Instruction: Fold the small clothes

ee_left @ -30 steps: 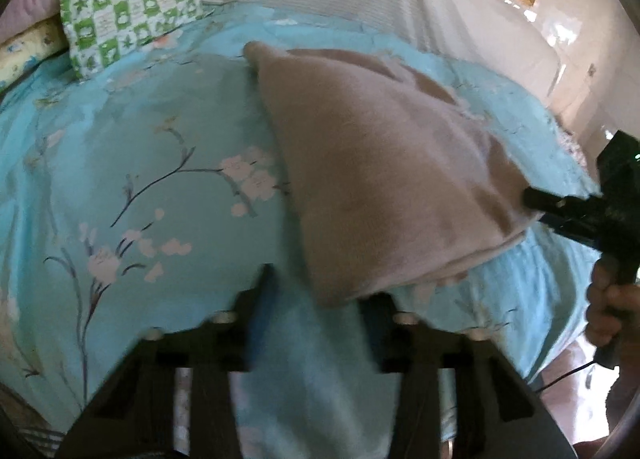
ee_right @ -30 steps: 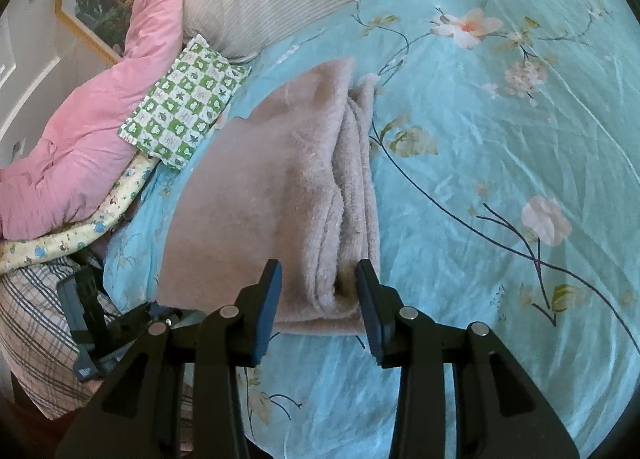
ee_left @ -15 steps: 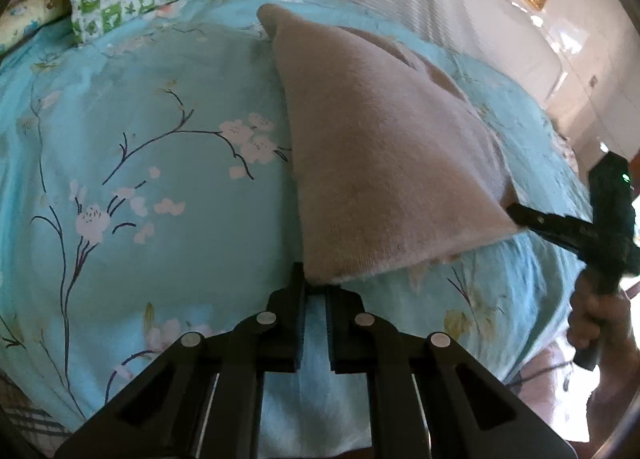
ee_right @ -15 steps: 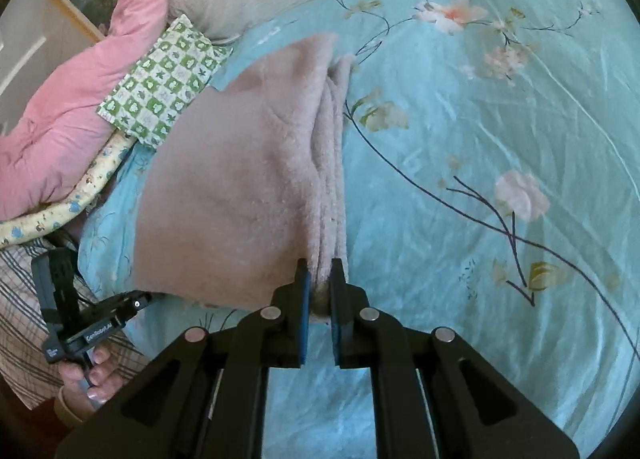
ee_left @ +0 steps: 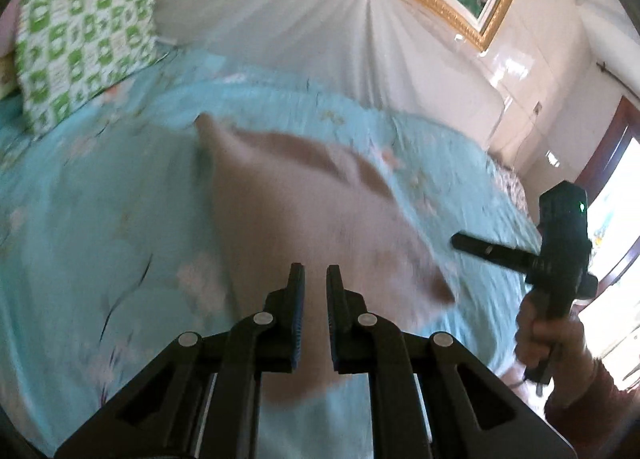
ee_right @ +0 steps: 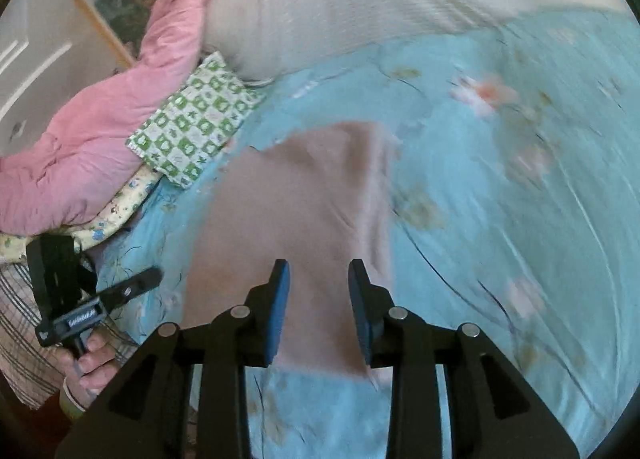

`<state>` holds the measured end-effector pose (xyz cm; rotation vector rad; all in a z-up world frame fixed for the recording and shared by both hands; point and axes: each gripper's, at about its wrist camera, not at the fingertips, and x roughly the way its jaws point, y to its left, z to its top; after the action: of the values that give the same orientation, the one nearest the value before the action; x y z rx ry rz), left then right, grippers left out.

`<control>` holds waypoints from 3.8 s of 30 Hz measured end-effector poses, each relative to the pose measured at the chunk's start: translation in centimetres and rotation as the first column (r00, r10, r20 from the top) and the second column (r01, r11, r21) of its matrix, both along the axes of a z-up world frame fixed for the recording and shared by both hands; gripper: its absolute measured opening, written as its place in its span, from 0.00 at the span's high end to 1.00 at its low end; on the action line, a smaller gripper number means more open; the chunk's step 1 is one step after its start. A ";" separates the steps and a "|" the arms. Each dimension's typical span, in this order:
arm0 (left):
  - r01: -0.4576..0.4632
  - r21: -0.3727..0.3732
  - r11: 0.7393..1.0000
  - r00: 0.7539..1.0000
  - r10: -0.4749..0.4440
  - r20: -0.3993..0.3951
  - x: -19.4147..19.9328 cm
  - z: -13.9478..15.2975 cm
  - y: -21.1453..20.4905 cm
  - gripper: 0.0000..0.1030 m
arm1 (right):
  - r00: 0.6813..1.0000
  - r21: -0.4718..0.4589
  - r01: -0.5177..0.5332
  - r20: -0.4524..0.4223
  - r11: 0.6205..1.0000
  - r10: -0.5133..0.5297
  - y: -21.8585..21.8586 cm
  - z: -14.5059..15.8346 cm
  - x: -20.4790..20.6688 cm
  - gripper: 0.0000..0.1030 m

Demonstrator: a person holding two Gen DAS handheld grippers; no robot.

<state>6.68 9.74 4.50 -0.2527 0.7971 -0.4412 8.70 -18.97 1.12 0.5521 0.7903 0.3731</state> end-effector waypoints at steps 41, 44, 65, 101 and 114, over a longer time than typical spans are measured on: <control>0.005 0.107 0.994 0.984 0.014 -0.175 -3.9 -6.5 -1.1 0.95 | 0.995 -0.123 -0.018 -0.097 0.992 0.006 0.7 -4.9 -2.7 0.69; -0.004 0.113 0.994 0.986 0.022 -0.165 -4.6 -5.9 -0.8 0.91 | 0.997 -0.118 -0.016 -0.079 0.993 0.007 0.6 -3.8 -3.6 0.69; -0.062 0.226 0.972 0.988 0.091 -0.121 -11.4 -5.8 -1.7 0.57 | 0.997 -0.137 -0.059 -0.063 0.989 0.051 3.2 -3.6 -11.3 0.58; -0.169 0.035 0.985 0.964 0.173 -0.204 11.0 -4.5 3.6 0.31 | 0.999 -0.037 0.024 -0.035 0.999 -0.025 -1.1 -2.4 4.3 0.45; -0.178 -0.067 0.982 0.955 0.156 -0.253 20.3 -6.9 4.3 0.86 | 0.998 0.017 0.022 -0.051 1.000 -0.021 -0.4 -3.9 12.1 0.88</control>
<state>26.98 14.09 -2.36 -0.4614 0.9928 -0.2885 20.76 -19.32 -2.77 0.5878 0.8302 0.3480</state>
